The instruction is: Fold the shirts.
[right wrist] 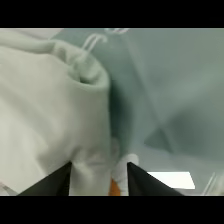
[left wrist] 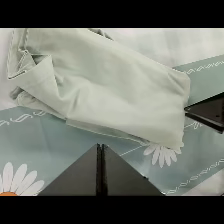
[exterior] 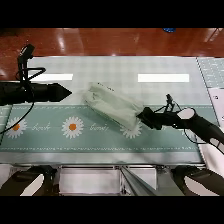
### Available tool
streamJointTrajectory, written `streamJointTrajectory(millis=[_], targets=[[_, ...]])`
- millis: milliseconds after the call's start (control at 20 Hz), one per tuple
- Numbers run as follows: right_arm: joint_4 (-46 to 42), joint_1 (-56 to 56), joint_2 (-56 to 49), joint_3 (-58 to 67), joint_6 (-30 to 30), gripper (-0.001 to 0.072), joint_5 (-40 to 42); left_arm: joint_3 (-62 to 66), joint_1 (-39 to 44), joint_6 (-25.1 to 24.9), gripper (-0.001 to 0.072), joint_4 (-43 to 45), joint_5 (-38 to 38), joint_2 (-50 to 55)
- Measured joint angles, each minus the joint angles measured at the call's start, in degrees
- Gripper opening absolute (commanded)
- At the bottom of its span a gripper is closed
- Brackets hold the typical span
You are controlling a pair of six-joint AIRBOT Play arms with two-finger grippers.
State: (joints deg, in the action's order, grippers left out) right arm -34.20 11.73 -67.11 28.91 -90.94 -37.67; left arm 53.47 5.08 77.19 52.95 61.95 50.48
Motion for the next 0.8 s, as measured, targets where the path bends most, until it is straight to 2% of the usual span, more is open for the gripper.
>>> streamJointTrajectory(millis=[50, 150, 200, 450, 600, 800], targets=[[1.4, 1.1, -2.1, 1.0, 1.3, 0.0392, 0.1, 0.0, 0.0, 0.0, 0.0021, 0.0, 0.0, 0.0], [3.6, 3.2, -6.3, 4.0, 3.5, 0.0094, -0.2, 0.0, 0.0, 0.2, 0.0021, 0.0, 0.0, 0.0], [4.1, 4.1, -8.2, 6.0, 4.9, 0.0022, -0.8, 0.0, 0.0, 0.3, 0.0021, -0.1, 0.0, 0.0], [4.1, 6.2, -12.5, 22.2, 11.3, 0.0021, -4.3, 0.0, 0.0, 0.6, 0.0021, -0.3, 0.0, 0.0], [-0.5, 5.4, -13.1, 35.4, 10.8, 0.0021, -8.9, 0.0, 0.0, 0.6, 0.0021, -0.5, 0.0, 0.0], [-7.6, 1.3, -13.3, 51.1, 7.0, 0.0021, -16.3, 0.0, 0.0, 0.6, 0.0021, -0.5, 0.2, 0.0]])
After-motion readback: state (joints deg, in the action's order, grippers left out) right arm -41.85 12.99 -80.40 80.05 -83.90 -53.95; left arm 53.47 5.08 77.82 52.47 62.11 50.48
